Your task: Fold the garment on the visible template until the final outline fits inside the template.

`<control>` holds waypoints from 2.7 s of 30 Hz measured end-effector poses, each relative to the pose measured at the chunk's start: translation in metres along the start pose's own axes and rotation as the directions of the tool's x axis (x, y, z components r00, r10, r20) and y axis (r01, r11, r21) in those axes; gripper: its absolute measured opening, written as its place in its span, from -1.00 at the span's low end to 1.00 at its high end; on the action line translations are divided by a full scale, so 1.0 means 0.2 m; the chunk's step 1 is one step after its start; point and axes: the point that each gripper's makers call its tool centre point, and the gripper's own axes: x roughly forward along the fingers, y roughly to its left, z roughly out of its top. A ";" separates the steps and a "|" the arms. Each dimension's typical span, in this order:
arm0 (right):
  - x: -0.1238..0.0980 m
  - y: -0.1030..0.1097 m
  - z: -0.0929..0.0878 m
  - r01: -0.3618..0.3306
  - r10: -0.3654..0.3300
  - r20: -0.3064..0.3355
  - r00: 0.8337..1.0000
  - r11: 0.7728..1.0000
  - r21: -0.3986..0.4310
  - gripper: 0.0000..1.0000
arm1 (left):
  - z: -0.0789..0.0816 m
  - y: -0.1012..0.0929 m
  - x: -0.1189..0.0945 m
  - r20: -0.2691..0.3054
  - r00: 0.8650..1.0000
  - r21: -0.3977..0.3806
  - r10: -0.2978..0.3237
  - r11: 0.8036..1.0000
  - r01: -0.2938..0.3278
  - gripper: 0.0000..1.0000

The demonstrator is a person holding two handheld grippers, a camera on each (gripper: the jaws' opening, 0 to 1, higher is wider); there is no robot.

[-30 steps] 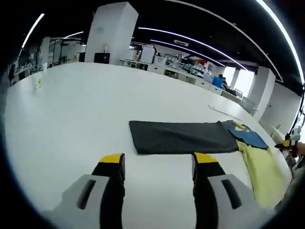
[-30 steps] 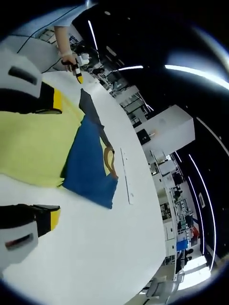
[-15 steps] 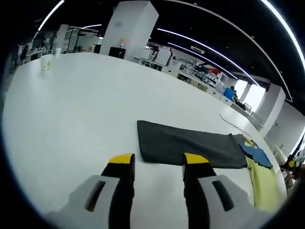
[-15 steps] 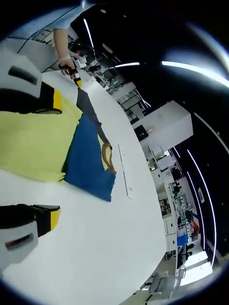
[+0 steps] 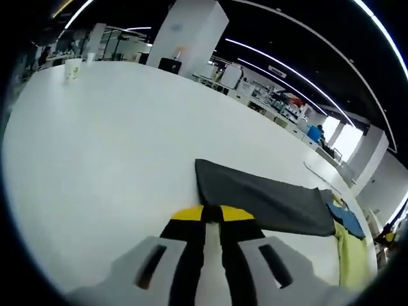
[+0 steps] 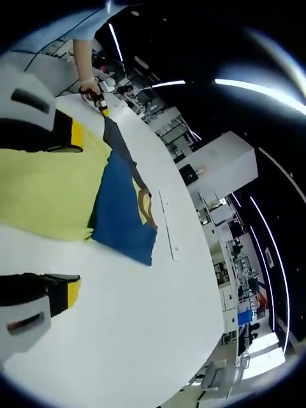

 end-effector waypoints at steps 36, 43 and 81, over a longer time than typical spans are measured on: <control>-0.03 -0.03 -0.05 0.020 -0.021 0.011 1.000 0.999 0.049 0.54 | 0.32 -0.07 0.08 0.084 0.988 -0.104 -0.126 0.985 0.134 -1.00; -0.02 -0.01 -0.06 0.006 -0.007 0.017 1.000 0.999 0.050 0.54 | 0.47 -0.36 0.05 0.118 0.955 -0.015 -0.272 0.961 0.276 -1.00; -0.22 -0.12 -0.17 0.005 -0.006 0.081 0.997 1.000 0.014 0.71 | -0.10 -2.12 0.19 -0.246 0.663 0.137 -0.707 0.651 0.746 -1.00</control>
